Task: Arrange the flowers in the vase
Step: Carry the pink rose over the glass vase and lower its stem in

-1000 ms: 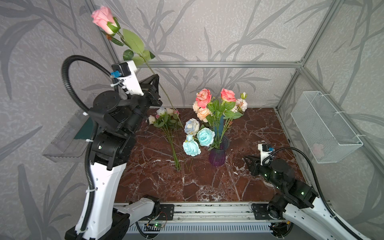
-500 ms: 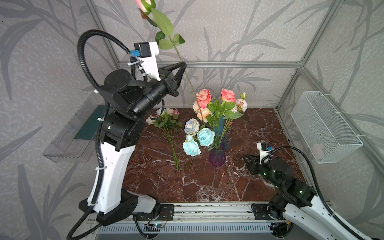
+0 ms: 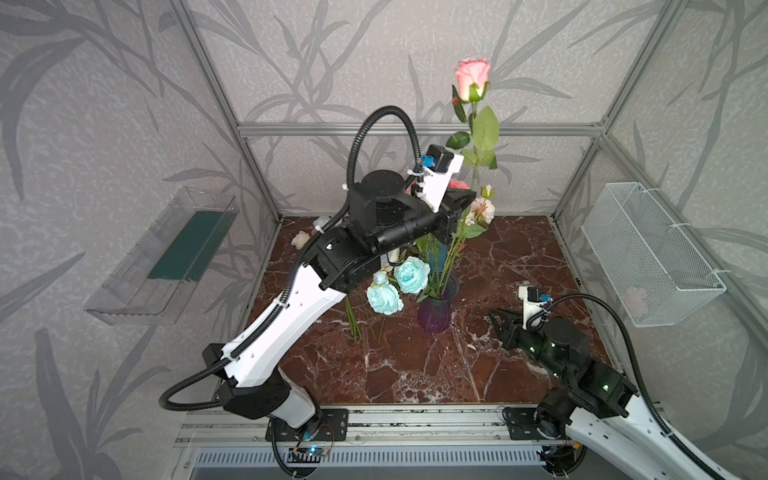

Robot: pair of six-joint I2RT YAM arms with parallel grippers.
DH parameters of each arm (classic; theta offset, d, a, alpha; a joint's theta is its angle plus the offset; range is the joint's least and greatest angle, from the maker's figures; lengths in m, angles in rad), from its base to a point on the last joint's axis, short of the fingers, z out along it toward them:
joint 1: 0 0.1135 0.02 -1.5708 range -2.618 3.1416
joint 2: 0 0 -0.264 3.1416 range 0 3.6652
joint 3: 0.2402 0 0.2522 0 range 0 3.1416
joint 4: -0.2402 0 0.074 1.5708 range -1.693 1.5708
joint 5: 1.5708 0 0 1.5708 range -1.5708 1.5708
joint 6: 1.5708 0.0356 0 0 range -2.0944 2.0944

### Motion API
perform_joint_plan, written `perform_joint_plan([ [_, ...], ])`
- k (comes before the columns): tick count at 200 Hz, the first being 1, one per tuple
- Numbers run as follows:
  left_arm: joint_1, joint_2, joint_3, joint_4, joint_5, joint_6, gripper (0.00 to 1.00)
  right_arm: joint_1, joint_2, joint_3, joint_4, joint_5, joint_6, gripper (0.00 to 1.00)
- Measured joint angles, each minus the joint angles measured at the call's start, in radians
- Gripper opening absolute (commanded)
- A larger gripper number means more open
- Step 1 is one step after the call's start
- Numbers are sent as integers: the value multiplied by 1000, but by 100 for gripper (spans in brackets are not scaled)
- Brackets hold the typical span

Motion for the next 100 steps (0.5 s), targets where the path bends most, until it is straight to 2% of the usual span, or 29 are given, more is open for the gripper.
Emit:
perform_joint_plan([
  [67, -8, 69, -19, 109, -67, 56, 0, 0, -8, -7, -5, 15, 0, 32],
  [100, -9, 38, -182, 235, -103, 75, 0, 0, -29, -18, -5, 16, -1, 32],
])
